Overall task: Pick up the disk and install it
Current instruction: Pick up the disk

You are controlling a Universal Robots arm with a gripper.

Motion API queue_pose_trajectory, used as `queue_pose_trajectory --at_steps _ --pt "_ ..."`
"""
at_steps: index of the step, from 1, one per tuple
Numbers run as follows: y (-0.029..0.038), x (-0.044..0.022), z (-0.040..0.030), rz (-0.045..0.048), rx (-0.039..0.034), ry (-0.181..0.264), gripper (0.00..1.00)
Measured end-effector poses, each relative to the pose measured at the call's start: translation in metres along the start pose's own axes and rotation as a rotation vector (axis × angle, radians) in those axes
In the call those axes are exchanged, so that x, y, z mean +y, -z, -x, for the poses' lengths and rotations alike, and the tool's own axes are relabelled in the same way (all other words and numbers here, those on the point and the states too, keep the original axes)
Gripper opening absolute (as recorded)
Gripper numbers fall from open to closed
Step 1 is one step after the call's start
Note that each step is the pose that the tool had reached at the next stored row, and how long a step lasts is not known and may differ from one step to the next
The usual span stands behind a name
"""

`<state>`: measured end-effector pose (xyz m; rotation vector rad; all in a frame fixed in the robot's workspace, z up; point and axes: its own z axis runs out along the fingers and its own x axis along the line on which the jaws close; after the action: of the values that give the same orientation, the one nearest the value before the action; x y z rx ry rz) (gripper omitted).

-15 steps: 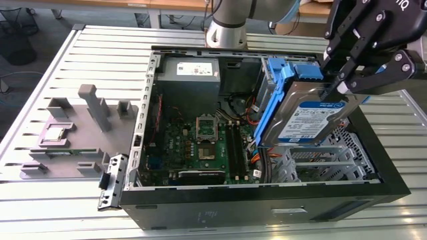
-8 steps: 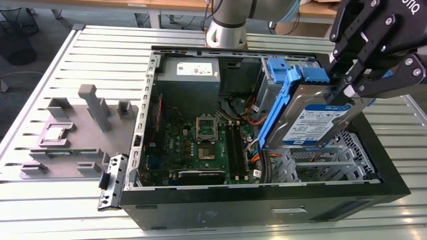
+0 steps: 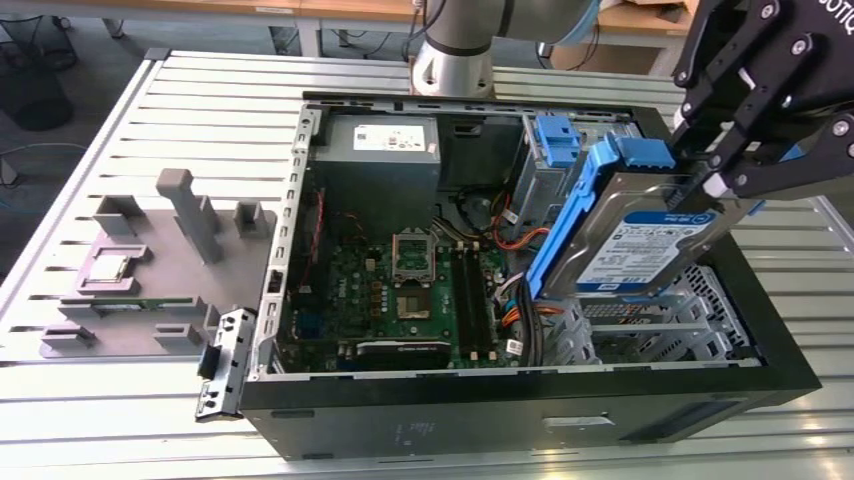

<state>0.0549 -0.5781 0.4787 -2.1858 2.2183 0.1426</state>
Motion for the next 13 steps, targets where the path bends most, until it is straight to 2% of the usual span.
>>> queue_pose_trajectory --at_steps 13 --pt "-0.0005 -0.0205 -0.0006 0.0 0.0003 0.0 0.35"
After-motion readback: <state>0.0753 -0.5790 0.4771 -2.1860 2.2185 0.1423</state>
